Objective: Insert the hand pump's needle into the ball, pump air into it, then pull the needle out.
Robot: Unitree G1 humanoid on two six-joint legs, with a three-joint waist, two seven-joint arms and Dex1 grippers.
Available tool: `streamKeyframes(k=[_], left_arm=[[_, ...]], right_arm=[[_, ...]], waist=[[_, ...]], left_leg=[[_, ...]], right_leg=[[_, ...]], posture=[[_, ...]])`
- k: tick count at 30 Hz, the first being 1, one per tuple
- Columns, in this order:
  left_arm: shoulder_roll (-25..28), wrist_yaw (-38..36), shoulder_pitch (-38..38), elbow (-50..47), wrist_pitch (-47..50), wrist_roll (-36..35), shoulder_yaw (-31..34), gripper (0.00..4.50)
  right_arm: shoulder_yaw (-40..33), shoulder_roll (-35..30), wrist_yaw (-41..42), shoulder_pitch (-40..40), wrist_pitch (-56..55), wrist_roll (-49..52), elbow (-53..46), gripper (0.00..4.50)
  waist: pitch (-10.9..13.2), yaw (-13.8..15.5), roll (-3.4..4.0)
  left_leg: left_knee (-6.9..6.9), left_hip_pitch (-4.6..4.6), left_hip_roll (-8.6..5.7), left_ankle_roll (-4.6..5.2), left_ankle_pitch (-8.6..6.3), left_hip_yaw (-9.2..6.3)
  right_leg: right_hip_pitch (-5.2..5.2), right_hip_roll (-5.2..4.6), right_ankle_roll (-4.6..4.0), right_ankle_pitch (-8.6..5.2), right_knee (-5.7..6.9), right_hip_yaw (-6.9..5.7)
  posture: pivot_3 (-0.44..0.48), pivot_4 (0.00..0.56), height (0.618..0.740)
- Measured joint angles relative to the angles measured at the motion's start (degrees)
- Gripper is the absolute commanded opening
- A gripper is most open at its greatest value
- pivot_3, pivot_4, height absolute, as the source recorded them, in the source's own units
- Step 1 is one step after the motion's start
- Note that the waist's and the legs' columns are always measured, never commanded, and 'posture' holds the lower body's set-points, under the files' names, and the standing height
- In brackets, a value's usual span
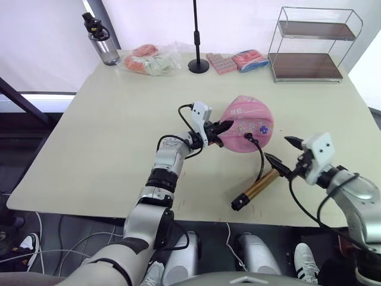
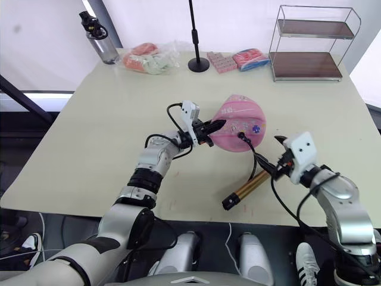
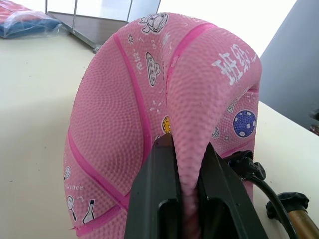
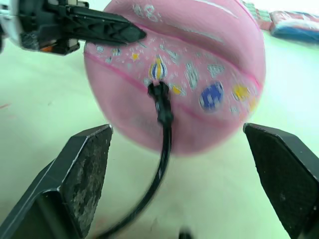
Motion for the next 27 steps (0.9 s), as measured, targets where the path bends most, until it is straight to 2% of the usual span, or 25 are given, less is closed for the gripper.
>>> streamKeyframes(k=[3, 7, 10, 20, 27], left_arm=[[0.16, -0.01, -0.19, 0.01, -0.10, 0.35, -0.88, 0.00], [0.53, -0.02, -0.32, -0.05, -0.15, 0.36, -1.28, 0.00], [0.70, -0.35, -0.34, -0.35, 0.09, 0.36, -1.60, 0.00], [1.53, -1.96, -1.31, 0.16, -0.24, 1.25, -2.63, 0.00], [3.95, -7.24, -9.01, 12.88, -7.22, 3.93, -4.07, 0.00]], right_arm=[[-6.49, -0.60, 4.52, 5.67, -3.00, 7.74, -1.72, 4.41], [-11.63, -3.01, 10.10, 10.94, -6.32, 12.61, -1.15, 4.41], [-14.87, -3.30, 11.85, 11.84, -8.01, 15.82, -0.14, 4.41], [-15.89, -4.45, 14.11, 14.25, -12.80, 18.97, 0.95, 4.41], [-14.58, -4.17, 15.17, 15.33, -16.63, 18.92, 2.30, 4.41]], waist=[[0.03, 0.31, -0.04], [0.05, 0.25, -0.08], [0.06, -0.01, -0.09], [0.07, 0.10, -0.11], [0.08, -0.03, -0.13]], left_leg=[[0.00, 0.00, 0.00, 0.00, 0.00, -0.11], [0.02, 0.06, -0.05, 0.03, -0.01, -0.02], [0.02, 0.09, -0.04, 0.03, -0.01, -0.03], [0.02, 0.08, -0.06, 0.03, -0.01, 0.00], [0.06, 0.09, -0.06, 0.03, 0.00, 0.03]], right_leg=[[0.06, 0.00, 0.00, -0.01, 0.02, -0.14], [0.12, -0.04, 0.01, -0.01, 0.00, -0.02], [0.12, -0.03, 0.01, -0.01, 0.05, -0.02], [0.12, -0.04, 0.01, -0.01, 0.06, 0.01], [0.12, -0.03, 0.01, -0.01, 0.10, 0.02]], posture=[[0.000, 0.150, 0.731], [0.000, 0.150, 0.731], [0.000, 0.150, 0.731], [0.000, 0.150, 0.731], [0.000, 0.150, 0.731]])
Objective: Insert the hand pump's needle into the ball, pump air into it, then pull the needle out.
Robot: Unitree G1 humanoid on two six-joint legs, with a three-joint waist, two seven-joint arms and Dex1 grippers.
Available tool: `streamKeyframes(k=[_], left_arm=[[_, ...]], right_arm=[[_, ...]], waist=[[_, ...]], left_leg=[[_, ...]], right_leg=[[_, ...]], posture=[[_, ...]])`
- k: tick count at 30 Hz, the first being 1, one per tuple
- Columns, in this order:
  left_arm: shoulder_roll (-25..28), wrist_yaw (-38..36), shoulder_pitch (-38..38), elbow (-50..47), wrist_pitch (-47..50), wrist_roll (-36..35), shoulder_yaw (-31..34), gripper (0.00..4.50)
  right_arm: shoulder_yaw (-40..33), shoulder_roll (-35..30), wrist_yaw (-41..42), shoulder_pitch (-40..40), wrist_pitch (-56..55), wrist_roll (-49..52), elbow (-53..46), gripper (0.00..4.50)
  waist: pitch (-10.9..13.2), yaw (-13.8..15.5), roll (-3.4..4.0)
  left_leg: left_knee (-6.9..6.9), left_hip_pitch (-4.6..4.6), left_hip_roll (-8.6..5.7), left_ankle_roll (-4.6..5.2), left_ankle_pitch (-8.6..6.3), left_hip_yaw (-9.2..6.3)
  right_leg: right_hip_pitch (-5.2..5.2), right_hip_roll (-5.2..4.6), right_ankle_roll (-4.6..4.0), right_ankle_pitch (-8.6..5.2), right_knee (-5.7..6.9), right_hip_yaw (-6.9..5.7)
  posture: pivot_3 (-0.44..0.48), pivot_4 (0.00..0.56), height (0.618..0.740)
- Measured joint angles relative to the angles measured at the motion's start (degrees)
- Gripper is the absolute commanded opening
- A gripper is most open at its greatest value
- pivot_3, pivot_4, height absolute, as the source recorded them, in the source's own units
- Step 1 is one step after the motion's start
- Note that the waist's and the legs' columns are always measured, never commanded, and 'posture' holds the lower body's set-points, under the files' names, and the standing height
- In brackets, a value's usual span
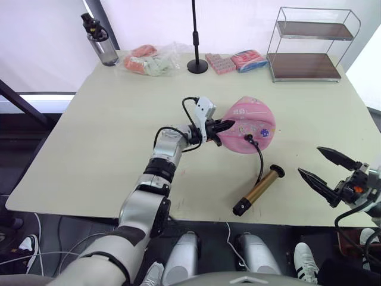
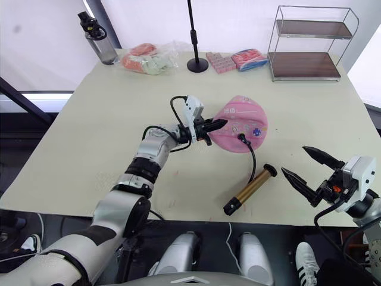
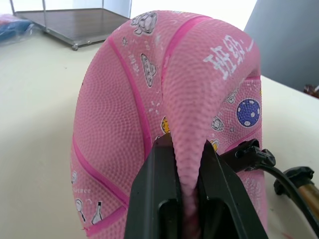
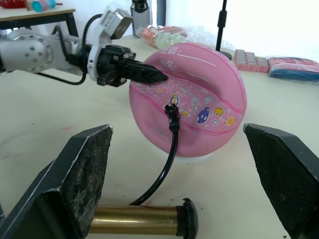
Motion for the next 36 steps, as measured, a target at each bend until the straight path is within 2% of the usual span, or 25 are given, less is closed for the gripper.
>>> streamKeyframes(k=[3, 4, 5, 7, 8, 10, 11, 12, 13, 15, 20, 29, 36], left_arm=[[0.30, -1.71, -1.87, 3.56, -1.76, 0.46, 0.06, 0.00], [0.37, -2.24, -2.08, 4.21, -2.08, 0.46, 0.12, 0.87], [0.45, -2.74, -2.14, 4.55, -2.25, 0.53, 0.11, 1.06], [0.53, -3.76, -2.15, 5.18, -2.39, 0.92, 0.06, 2.05], [0.55, -4.13, -2.15, 5.70, -2.68, 1.16, 0.05, 2.24], [0.55, -4.45, -2.16, 5.70, -2.88, 1.17, 0.10, 2.94], [0.59, -4.97, -2.15, 5.63, -2.84, 1.12, 0.16, 3.03], [0.60, -5.11, -2.15, 5.49, -2.74, 1.12, 0.17, 3.61], [0.63, -5.16, -2.15, 5.45, -2.68, 1.13, 0.16, 3.73], [0.77, -5.18, -2.16, 4.76, -2.42, 1.12, 0.21, 4.47], [2.05, -5.16, -2.52, -0.72, -0.65, 0.36, 0.71, 4.47], [5.90, -4.67, -2.33, -19.10, 7.61, -3.98, 2.49, 4.47], [10.02, -5.10, 4.83, -29.54, 10.83, -8.08, 3.68, 4.47]], right_arm=[[0.09, 0.01, 0.11, 0.04, -1.31, 0.01, 1.07, 4.41], [0.36, 0.01, 0.16, 0.06, -1.67, 0.01, 1.28, 4.50], [0.66, 0.05, 0.20, 0.09, -1.98, 0.01, 1.30, 4.50], [1.14, 0.26, 0.20, 0.08, -2.59, 0.03, 1.31, 4.50], [1.21, 0.30, 0.20, 0.07, -3.16, 0.05, 1.34, 4.50], [1.21, 0.30, 0.21, 0.07, -3.55, 0.10, 1.34, 4.50], [1.24, 0.30, 0.29, 0.07, -3.66, 0.14, 1.41, 4.50], [1.26, 0.30, 0.39, 0.07, -3.79, 0.15, 1.44, 4.50], [1.29, 0.30, 0.45, 0.07, -3.90, 0.16, 1.45, 4.50], [1.53, 0.30, 0.70, 0.06, -4.39, 0.19, 1.63, 4.50], [2.22, 0.30, 1.16, -0.17, -5.23, 0.34, 3.00, 4.50], [3.42, 0.29, 2.86, -2.40, -7.19, 0.45, 5.06, 4.50], [4.00, 0.34, 5.58, -4.23, -9.98, 0.52, 7.53, 4.50]], waist=[[0.00, -0.08, 0.00], [0.00, -0.08, 0.00], [0.00, -0.08, 0.00], [0.00, -0.03, 0.00], [0.00, -0.03, 0.00], [0.00, -0.04, -0.01], [0.00, -0.05, -0.01], [0.01, -0.05, -0.01], [0.01, -0.06, -0.01], [0.05, -0.13, -0.04], [0.11, -0.20, -0.05], [0.19, -0.26, -0.03], [0.19, -0.50, -0.01]], left_leg=[[0.00, 0.00, 0.00, 0.00, 0.00, 0.01], [0.00, 0.01, 0.00, 0.00, 0.00, 0.01], [0.00, 0.01, 0.00, 0.00, 0.00, 0.00], [0.02, 0.01, 0.00, 0.00, 0.00, 0.01], [0.05, 0.01, 0.00, 0.00, 0.00, 0.01], [0.10, 0.01, 0.00, 0.00, 0.00, 0.01], [0.12, 0.01, -0.01, 0.00, 0.00, 0.01], [0.15, 0.02, 0.00, 0.00, 0.00, 0.01], [0.16, 0.02, -0.01, 0.00, 0.00, 0.01], [0.22, 0.03, 0.00, 0.00, 0.00, 0.03], [0.37, 0.10, 0.00, 0.00, 0.01, 0.11], [0.53, 0.12, 0.01, 0.00, 0.01, 0.17], [0.55, 0.19, 0.04, 0.00, 0.01, 0.24]], right_leg=[[0.00, 0.00, 0.00, 0.00, 0.02, 0.01], [0.00, 0.00, -0.01, 0.00, 0.03, 0.01], [0.00, 0.00, -0.01, 0.01, 0.05, 0.01], [0.00, 0.00, -0.02, 0.01, 0.07, 0.02], [0.00, 0.00, -0.02, 0.01, 0.10, 0.02], [0.00, 0.00, -0.01, 0.01, 0.16, 0.03], [-0.01, 0.00, -0.01, 0.01, 0.20, 0.03], [-0.01, 0.00, -0.01, 0.01, 0.27, 0.03], [-0.03, 0.00, -0.01, 0.00, 0.32, 0.04], [-0.09, 0.00, -0.02, 0.00, 0.48, 0.08], [-0.14, 0.01, -0.02, -0.01, 0.78, 0.19], [-0.13, 0.01, -0.03, 0.00, 0.92, 0.26], [-0.13, 0.03, -0.23, 0.12, 0.97, 0.35]], posture=[[0.000, 0.150, 0.731], [0.000, 0.150, 0.731], [0.000, 0.150, 0.731], [0.000, 0.150, 0.731], [0.000, 0.150, 0.731], [0.000, 0.150, 0.731], [0.000, 0.150, 0.731], [0.000, 0.150, 0.731], [0.000, 0.150, 0.731], [0.000, 0.150, 0.731], [0.000, 0.150, 0.731], [0.000, 0.150, 0.731], [0.000, 0.150, 0.731]])
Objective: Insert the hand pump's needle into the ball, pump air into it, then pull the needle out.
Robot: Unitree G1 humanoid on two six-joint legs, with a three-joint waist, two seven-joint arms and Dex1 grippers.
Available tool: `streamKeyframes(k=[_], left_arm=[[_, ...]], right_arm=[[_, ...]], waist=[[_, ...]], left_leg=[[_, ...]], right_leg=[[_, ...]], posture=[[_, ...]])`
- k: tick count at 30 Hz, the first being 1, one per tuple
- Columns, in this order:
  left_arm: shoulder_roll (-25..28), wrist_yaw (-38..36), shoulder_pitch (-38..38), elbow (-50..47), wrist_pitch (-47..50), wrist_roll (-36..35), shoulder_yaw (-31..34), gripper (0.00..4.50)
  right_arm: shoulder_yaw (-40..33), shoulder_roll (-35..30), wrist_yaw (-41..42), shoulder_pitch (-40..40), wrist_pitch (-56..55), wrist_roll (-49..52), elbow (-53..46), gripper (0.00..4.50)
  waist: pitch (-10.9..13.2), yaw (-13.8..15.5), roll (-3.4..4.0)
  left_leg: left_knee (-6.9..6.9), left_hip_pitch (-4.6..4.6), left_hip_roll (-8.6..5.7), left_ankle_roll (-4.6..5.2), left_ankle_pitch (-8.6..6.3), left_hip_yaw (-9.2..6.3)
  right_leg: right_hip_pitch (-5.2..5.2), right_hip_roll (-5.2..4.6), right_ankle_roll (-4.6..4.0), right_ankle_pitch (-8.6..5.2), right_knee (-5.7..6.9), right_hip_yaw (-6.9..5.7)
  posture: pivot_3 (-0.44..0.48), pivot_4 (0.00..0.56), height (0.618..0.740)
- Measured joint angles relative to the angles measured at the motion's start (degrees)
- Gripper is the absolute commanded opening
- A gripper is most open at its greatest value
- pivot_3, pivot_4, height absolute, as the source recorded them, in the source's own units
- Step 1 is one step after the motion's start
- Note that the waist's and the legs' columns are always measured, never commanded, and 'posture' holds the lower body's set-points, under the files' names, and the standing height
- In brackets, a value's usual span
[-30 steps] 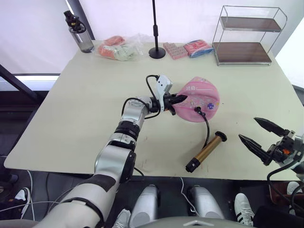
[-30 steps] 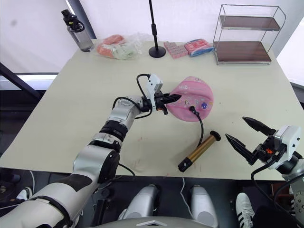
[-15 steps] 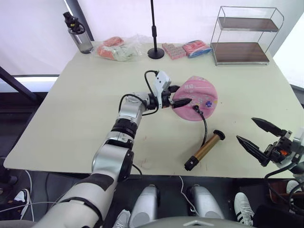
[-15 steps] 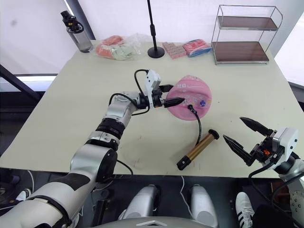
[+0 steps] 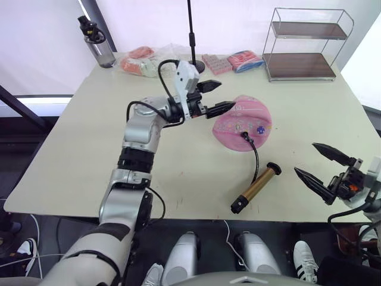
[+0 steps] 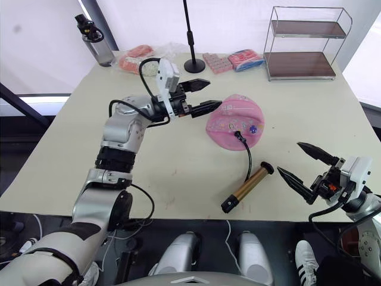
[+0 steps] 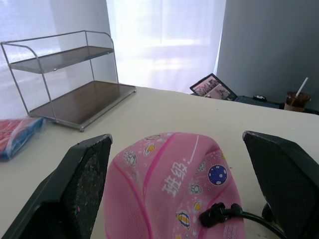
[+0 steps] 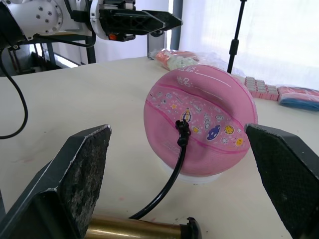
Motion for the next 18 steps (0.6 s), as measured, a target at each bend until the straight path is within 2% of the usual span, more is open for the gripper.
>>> streamKeyframes(k=[4, 8, 10, 14, 18], left_arm=[[2.15, -0.68, 7.04, -4.67, 1.14, -3.70, 2.86, 4.47], [6.57, -2.18, 15.71, -7.68, 1.24, -5.92, 5.13, 4.47], [7.16, -2.28, 17.00, -7.72, 1.37, -6.16, 5.69, 4.47], [12.83, -3.28, 28.18, -12.64, 2.42, -8.50, 9.15, 4.47], [15.23, -3.22, 34.33, -14.91, 2.41, -8.97, 10.58, 4.47]], right_arm=[[0.36, 0.00, 1.43, -0.01, -0.71, 0.26, 0.79, 4.50], [0.54, -0.05, 3.18, 0.02, -1.43, 0.53, 2.11, 4.50], [0.53, -0.10, 3.44, 0.56, -1.60, 0.50, 2.70, 4.50], [-0.32, -0.41, 5.70, 4.31, -3.69, 0.19, 4.61, 4.50], [-1.30, -1.07, 6.79, 7.14, -5.10, -0.08, 5.05, 4.50]], waist=[[0.01, 0.15, 0.01], [0.01, 0.16, 0.02], [0.01, 0.32, 0.01], [0.00, 0.27, 0.06], [0.01, 0.39, 0.08]], left_leg=[[0.04, 0.01, 0.01, 0.00, 0.00, 0.03], [0.07, 0.04, 0.06, 0.00, 0.00, 0.08], [0.10, 0.03, 0.07, 0.00, 0.00, 0.06], [0.17, 0.03, 0.16, 0.04, -0.02, 0.17], [0.20, 0.06, 0.31, 0.04, -0.02, 0.21]], right_leg=[[0.00, -0.01, -0.02, 0.01, 0.03, 0.02], [0.00, 0.02, -0.03, 0.02, 0.05, 0.06], [0.00, 0.01, -0.03, 0.02, 0.05, 0.04], [0.01, 0.02, -0.05, 0.01, 0.05, 0.13], [0.02, 0.01, -0.04, 0.02, 0.06, 0.13]], posture=[[0.000, 0.150, 0.731], [0.000, 0.150, 0.731], [0.000, 0.150, 0.731], [0.000, 0.150, 0.731], [0.000, 0.150, 0.731]])
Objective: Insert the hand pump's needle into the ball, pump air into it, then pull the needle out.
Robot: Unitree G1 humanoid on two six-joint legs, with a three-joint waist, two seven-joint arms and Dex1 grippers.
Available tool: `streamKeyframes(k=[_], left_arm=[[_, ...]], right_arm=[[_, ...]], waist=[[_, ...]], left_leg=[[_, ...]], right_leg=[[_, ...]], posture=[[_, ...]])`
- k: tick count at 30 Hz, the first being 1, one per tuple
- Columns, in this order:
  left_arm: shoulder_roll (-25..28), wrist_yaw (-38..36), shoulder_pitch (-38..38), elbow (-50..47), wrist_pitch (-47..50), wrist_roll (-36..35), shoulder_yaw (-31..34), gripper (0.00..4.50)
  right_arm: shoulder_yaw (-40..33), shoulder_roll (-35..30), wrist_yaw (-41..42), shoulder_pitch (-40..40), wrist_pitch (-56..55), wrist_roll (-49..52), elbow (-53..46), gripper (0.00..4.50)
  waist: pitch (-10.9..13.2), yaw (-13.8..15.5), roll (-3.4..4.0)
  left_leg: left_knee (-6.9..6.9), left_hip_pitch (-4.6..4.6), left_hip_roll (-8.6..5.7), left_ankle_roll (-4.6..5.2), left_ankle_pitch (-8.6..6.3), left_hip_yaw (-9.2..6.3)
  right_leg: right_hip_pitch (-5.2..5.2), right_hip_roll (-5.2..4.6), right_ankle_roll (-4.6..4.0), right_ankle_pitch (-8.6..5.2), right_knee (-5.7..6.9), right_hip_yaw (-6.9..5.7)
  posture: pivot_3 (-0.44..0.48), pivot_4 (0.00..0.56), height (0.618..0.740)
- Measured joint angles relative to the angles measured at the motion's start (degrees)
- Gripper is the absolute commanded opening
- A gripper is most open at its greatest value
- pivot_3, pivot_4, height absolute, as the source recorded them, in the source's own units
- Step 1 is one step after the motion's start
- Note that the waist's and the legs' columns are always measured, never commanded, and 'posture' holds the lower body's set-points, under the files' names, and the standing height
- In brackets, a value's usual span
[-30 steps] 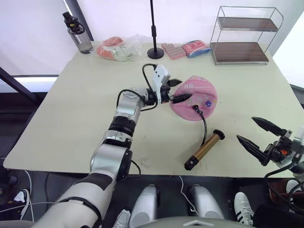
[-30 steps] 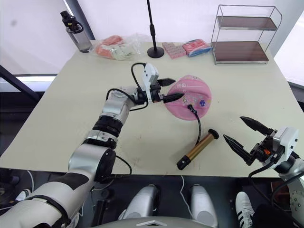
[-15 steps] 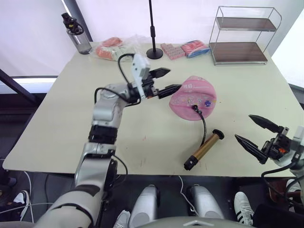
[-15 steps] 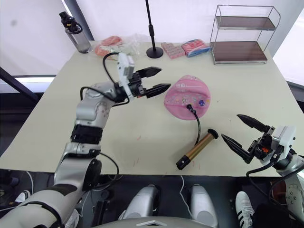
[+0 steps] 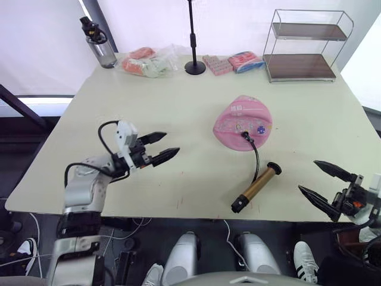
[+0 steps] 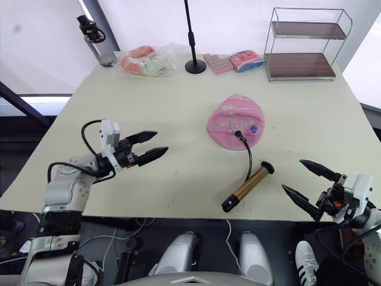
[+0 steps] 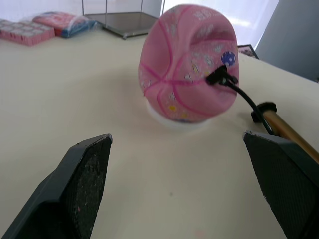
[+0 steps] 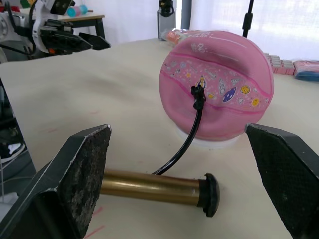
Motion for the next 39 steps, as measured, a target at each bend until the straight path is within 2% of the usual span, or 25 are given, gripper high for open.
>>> streamKeyframes(k=[4, 12, 23, 28, 29, 33, 37, 39], left_arm=[[2.57, 0.05, 5.47, -1.47, -0.04, -0.54, 1.92, 4.47], [5.24, 0.10, 11.11, -5.87, 1.16, -2.82, 4.51, 4.47], [6.23, -0.01, 12.42, -7.44, 1.56, -3.26, 4.35, 4.47], [7.71, 0.03, 10.74, -15.83, 5.51, -2.73, -2.30, 4.47], [7.99, 0.31, 9.30, -17.96, 7.15, -2.47, -5.23, 4.47], [7.96, 1.01, 6.72, -19.00, 8.54, -1.66, -8.83, 4.47], [4.44, 3.44, 0.97, -21.42, 12.94, 0.45, -18.37, 4.47], [3.85, 5.29, -1.05, -22.42, 16.07, 1.07, -20.76, 4.47]], right_arm=[[-3.21, -0.79, 1.37, 3.68, -1.65, 0.01, 1.38, 4.50], [-8.69, -1.73, 3.39, 9.71, -3.48, 0.39, 2.51, 4.50], [-10.79, -1.93, 4.06, 11.11, -4.45, 0.76, 4.13, 4.50], [-10.79, -2.19, 5.23, 11.21, -4.37, 2.29, 3.77, 4.50], [-10.80, -3.06, 6.22, 11.39, -3.98, 2.98, 3.72, 4.50], [-10.82, -4.18, 7.14, 11.68, -3.12, 4.00, 3.34, 4.50], [-10.74, -5.64, 10.34, 13.28, -1.61, 5.27, 1.33, 4.50], [-10.74, -5.87, 11.00, 13.75, -0.64, 5.95, 0.06, 4.50]], waist=[[0.00, 0.13, 0.00], [0.00, 0.03, 0.00], [0.00, 0.10, 0.01], [0.00, 0.13, 0.00], [0.00, 0.12, 0.01], [0.00, 0.13, 0.01], [0.00, 0.35, 0.03], [0.01, 0.17, 0.01]], left_leg=[[0.04, 0.00, 0.09, 0.00, 0.00, 0.02], [0.02, 0.03, 0.26, 0.00, -0.01, 0.17], [0.04, 0.08, 0.47, 0.00, -0.01, 0.35], [0.04, 0.07, 0.49, 0.00, -0.01, 0.39], [0.04, 0.09, 0.49, 0.00, -0.01, 0.41], [0.04, 0.11, 0.48, 0.00, -0.01, 0.42], [0.11, 0.05, 0.46, 0.00, -0.01, 0.47], [0.11, 0.05, 0.46, 0.00, -0.01, 0.45]], right_leg=[[0.00, 0.03, -0.09, -0.03, 0.00, -0.02], [-0.01, 0.06, -0.18, -0.07, -0.03, 0.04], [-0.01, 0.17, -0.18, -0.15, -0.02, 0.09], [-0.01, 0.19, -0.19, -0.14, -0.03, 0.12], [-0.01, 0.19, -0.19, -0.14, -0.02, 0.14], [-0.01, 0.23, -0.18, -0.14, -0.01, 0.15], [0.00, 0.24, 0.03, -0.03, -0.02, 0.16], [0.00, 0.30, 0.04, -0.02, -0.02, 0.16]], posture=[[0.000, 0.150, 0.731], [0.000, 0.150, 0.731], [0.000, 0.150, 0.731], [0.000, 0.150, 0.731], [0.000, 0.150, 0.731], [0.000, 0.150, 0.731], [0.000, 0.150, 0.731], [0.000, 0.150, 0.731]])
